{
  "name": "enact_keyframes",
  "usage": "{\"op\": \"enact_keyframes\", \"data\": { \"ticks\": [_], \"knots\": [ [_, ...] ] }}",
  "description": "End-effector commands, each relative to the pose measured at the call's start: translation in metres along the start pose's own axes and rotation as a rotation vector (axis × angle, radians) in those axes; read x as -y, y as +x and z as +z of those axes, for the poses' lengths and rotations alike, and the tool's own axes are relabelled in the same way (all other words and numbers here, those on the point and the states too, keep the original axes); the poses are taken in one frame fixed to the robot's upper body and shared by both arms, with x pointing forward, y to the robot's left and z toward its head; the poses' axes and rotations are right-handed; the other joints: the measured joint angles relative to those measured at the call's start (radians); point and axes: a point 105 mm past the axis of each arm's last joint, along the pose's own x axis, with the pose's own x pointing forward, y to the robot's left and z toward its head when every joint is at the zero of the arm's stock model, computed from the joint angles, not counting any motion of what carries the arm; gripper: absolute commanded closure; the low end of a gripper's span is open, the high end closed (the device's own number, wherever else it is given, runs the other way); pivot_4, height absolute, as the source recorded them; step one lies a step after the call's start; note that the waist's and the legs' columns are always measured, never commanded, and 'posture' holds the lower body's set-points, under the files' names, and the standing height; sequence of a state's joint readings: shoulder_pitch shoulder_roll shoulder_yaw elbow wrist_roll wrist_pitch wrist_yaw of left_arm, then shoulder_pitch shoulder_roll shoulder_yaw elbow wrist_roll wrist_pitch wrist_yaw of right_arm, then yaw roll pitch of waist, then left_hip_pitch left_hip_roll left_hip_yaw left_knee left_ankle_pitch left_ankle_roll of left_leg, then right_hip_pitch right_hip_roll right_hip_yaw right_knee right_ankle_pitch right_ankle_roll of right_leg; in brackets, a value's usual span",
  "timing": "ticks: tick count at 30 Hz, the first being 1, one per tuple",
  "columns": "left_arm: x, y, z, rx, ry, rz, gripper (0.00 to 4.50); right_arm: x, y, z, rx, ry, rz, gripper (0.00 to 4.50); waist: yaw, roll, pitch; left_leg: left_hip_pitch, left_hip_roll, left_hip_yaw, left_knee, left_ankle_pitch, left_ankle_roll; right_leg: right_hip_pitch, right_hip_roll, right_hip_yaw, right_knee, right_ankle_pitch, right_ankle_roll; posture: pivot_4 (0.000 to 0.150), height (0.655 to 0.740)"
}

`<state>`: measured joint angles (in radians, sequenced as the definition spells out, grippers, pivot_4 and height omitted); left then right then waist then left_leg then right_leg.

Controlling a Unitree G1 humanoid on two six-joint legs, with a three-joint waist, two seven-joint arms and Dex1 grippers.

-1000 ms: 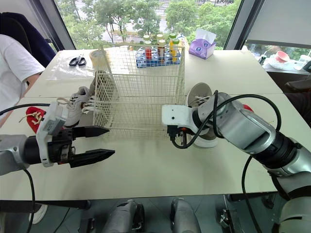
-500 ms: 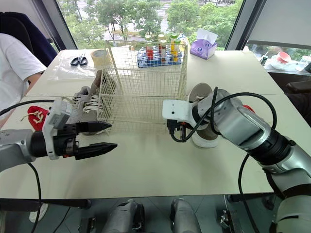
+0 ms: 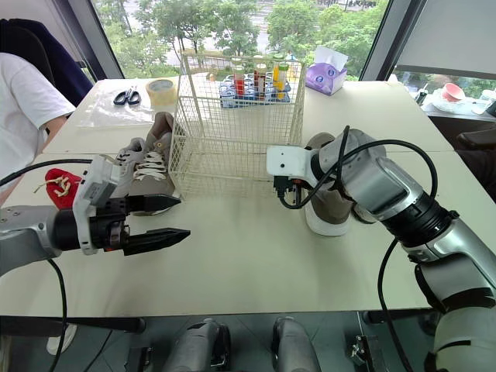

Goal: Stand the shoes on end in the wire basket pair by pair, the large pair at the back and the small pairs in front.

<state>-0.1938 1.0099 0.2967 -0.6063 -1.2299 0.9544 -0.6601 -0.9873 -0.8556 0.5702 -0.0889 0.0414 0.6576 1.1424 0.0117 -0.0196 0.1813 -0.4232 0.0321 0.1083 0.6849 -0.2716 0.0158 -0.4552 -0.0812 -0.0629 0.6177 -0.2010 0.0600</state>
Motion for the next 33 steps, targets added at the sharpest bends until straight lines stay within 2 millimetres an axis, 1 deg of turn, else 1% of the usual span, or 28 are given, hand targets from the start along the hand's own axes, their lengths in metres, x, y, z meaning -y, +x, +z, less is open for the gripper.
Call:
{"op": "enact_keyframes", "data": {
  "ticks": [1,5,8,11,13,16,18,19,20,21,22,23,24,25,26,27,28,30,31,32,33],
  "knots": [
    [0.004,0.001,0.003,0.016,0.022,-0.006,0.0,0.008,-0.006,-0.005,-0.012,-0.019,-0.033,4.49,0.0,0.0,0.0,0.0,0.0,0.0,0.0,0.0,0.0,0.0,0.0,0.0,0.0,0.0,0.0,0.15,0.74],
    [0.004,0.002,0.003,0.019,0.019,-0.006,0.0,0.009,-0.006,-0.005,-0.008,-0.026,-0.032,4.49,-0.001,0.0,0.0,0.0,0.0,0.0,0.0,0.0,-0.001,0.0,0.0,0.0,0.0,0.0,0.0,0.15,0.74],
    [0.003,0.003,0.002,0.021,0.017,-0.008,0.0,0.009,-0.008,-0.003,0.006,-0.03,-0.032,3.49,0.0,0.0,0.0,0.0,0.0,0.0,0.0,0.0,-0.001,0.0,0.0,0.0,0.0,0.0,0.0,0.15,0.74],
    [0.002,0.003,0.003,0.023,0.015,-0.013,0.0,0.014,-0.017,0.004,0.045,-0.005,-0.078,1.91,-0.001,0.0,0.0,0.0,0.0,0.0,0.0,0.0,-0.001,0.0,0.0,0.0,0.0,0.0,0.0,0.15,0.74],
    [0.001,0.003,0.005,0.03,0.011,-0.022,0.0,0.019,-0.03,0.014,0.109,0.048,-0.11,0.93,-0.001,0.0,0.0,0.0,0.0,0.0,0.0,0.001,-0.001,-0.001,0.0,0.0,0.0,0.0,0.0,0.15,0.74],
    [-0.002,0.005,0.008,0.057,-0.009,-0.04,0.0,0.023,-0.064,0.035,0.305,0.158,-0.14,0.93,0.001,0.0,0.0,-0.001,0.0,0.0,0.0,0.001,-0.001,-0.002,0.0,0.0,0.001,0.001,0.001,0.15,0.74],
    [-0.002,0.008,0.011,0.096,-0.037,-0.065,0.0,0.026,-0.099,0.051,0.528,0.278,-0.185,0.93,0.0,0.0,0.0,-0.001,0.0,0.0,0.0,0.001,-0.001,-0.001,0.0,0.0,0.001,0.002,0.003,0.15,0.74],
    [-0.002,0.01,0.013,0.122,-0.052,-0.073,0.0,0.03,-0.115,0.052,0.619,0.359,-0.235,0.93,0.0,0.0,0.0,-0.001,0.0,0.0,0.0,0.001,-0.001,-0.001,0.0,0.0,0.001,0.002,0.003,0.15,0.74],
    [-0.003,0.012,0.015,0.144,-0.064,-0.078,0.0,0.034,-0.125,0.051,0.685,0.432,-0.28,0.93,0.001,0.0,0.0,-0.001,0.0,-0.001,0.0,0.0,-0.001,-0.001,0.0,0.0,0.001,0.002,0.003,0.15,0.74],
    [-0.004,0.015,0.018,0.173,-0.078,-0.077,0.0,0.041,-0.138,0.048,0.764,0.508,-0.371,0.93,0.001,-0.001,0.0,-0.001,0.001,-0.001,0.0,0.0,0.0,0.0,0.0,-0.001,0.001,0.002,0.003,0.15,0.74],
    [-0.005,0.02,0.02,0.201,-0.088,-0.074,0.0,0.048,-0.147,0.04,0.812,0.603,-0.46,0.93,0.001,-0.001,-0.001,-0.001,0.001,-0.002,0.0,0.0,0.001,0.0,0.0,-0.001,0.001,0.002,0.003,0.15,0.74],
    [-0.007,0.025,0.023,0.24,-0.1,-0.067,0.0,0.05,-0.153,0.028,0.842,0.695,-0.534,0.66,0.001,-0.001,-0.001,0.0,0.001,-0.002,0.0,-0.001,0.002,0.001,0.0,-0.001,0.001,0.002,0.003,0.15,0.74],
    [-0.008,0.031,0.025,0.272,-0.113,-0.06,0.0,0.046,-0.154,0.015,0.83,0.772,-0.578,0.38,0.004,-0.001,-0.001,0.001,0.0,-0.002,0.0,-0.002,0.003,0.002,0.0,-0.001,0.001,0.002,0.003,0.15,0.74],
    [-0.008,0.036,0.025,0.291,-0.117,-0.06,0.0,0.041,-0.155,0.006,0.811,0.805,-0.638,0.04,0.006,-0.001,-0.001,0.002,0.0,-0.003,0.0,-0.002,0.003,0.004,0.0,-0.001,0.001,0.002,0.003,0.15,0.74],
    [-0.008,0.043,0.02,0.286,-0.117,-0.058,0.0,0.041,-0.16,-0.011,0.787,0.855,-0.785,0.04,0.005,-0.002,-0.001,0.002,0.0,-0.004,0.0,-0.002,0.003,0.005,-0.001,-0.002,0.001,0.002,0.003,0.15,0.74],
    [-0.007,0.047,0.017,0.278,-0.114,-0.056,0.0,0.04,-0.165,-0.022,0.769,0.888,-0.892,0.04,0.002,-0.002,-0.002,0.003,0.0,-0.004,0.0,-0.002,0.004,0.006,-0.001,-0.002,0.0,0.002,0.003,0.15,0.74],
    [-0.005,0.051,0.014,0.273,-0.115,-0.063,0.0,0.035,-0.164,-0.027,0.764,0.938,-0.909,0.04,0.001,-0.001,-0.001,0.003,0.0,-0.004,0.0,-0.002,0.004,0.006,-0.001,-0.002,0.0,0.002,0.003,0.15,0.74],
    [-0.002,0.057,0.011,0.277,-0.13,-0.081,0.0,0.018,-0.152,-0.028,0.756,1.0,-0.848,0.04,-0.005,0.001,-0.001,0.003,0.0,-0.002,0.0,-0.002,0.003,0.005,0.0,-0.001,0.0,0.002,0.003,0.15,0.74],
    [0.001,0.059,0.01,0.274,-0.134,-0.097,0.0,0.009,-0.146,-0.029,0.717,1.003,-0.837,0.04,-0.005,0.002,-0.001,0.003,0.0,-0.002,-0.001,-0.002,0.003,0.005,0.0,-0.001,0.001,0.002,0.003,0.15,0.74],
    [0.004,0.061,0.008,0.268,-0.138,-0.116,0.0,0.002,-0.143,-0.033,0.667,0.985,-0.863,0.04,-0.006,0.002,-0.001,0.004,0.0,-0.002,-0.001,-0.002,0.003,0.005,0.0,-0.001,0.002,0.002,0.004,0.15,0.74],
    [0.006,0.062,0.006,0.262,-0.142,-0.128,0.0,-0.007,-0.138,-0.044,0.556,0.948,-0.919,0.04,-0.006,0.002,-0.001,0.005,0.0,-0.003,-0.001,-0.002,0.004,0.005,0.002,-0.001,0.002,0.002,0.004,0.15,0.74]
  ]
}}
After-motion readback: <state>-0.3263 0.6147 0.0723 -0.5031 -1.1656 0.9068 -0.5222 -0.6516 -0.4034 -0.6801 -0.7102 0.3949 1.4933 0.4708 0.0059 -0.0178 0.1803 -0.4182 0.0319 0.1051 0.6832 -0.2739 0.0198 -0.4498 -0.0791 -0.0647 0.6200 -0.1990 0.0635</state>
